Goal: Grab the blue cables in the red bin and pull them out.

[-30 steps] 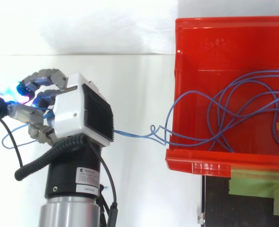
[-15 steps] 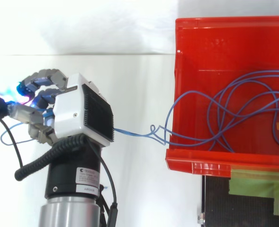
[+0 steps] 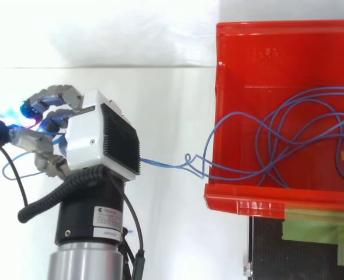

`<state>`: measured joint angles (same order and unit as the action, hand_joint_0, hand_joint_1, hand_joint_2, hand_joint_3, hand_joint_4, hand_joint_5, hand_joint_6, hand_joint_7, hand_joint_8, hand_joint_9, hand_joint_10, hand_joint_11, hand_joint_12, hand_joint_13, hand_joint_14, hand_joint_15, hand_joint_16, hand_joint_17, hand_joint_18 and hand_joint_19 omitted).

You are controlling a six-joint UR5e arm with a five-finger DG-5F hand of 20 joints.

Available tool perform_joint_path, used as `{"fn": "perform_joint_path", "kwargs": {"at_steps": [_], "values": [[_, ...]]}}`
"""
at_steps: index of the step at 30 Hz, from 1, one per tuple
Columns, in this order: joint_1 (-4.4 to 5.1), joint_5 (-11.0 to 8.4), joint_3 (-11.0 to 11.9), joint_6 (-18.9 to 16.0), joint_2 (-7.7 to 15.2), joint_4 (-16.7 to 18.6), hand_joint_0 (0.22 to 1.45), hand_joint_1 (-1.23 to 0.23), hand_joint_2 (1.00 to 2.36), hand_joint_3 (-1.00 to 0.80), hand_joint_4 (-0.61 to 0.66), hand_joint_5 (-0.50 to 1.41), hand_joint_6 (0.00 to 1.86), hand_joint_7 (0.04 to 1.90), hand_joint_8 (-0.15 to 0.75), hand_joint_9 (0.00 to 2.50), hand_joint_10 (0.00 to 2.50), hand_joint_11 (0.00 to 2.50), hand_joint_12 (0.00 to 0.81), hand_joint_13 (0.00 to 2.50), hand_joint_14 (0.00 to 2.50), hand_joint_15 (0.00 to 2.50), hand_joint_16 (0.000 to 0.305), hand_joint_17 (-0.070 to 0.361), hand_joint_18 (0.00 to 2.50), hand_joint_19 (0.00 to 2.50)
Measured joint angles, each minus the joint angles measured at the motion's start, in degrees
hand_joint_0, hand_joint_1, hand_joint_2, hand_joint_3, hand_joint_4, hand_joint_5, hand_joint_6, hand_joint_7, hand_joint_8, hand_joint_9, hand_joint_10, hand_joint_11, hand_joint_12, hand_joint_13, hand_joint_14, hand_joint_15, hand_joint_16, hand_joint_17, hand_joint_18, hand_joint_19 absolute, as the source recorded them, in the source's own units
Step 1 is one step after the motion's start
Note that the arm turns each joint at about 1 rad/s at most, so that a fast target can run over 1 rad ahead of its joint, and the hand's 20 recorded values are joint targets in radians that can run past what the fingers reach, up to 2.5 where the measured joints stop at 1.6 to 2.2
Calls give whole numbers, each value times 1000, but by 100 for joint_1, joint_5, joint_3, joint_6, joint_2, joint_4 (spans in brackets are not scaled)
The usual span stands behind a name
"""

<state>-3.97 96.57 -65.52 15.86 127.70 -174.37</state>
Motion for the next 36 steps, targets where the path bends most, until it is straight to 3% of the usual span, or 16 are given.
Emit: {"fn": "perform_joint_path", "kwargs": {"at_steps": [36], "values": [[0, 0, 0, 0, 0, 1, 913, -896, 1000, -1000, -42, 800, 1172, 547, 174, 1250, 15, 1520, 276, 1082, 986, 1618, 40, 91, 966, 1185]]}}
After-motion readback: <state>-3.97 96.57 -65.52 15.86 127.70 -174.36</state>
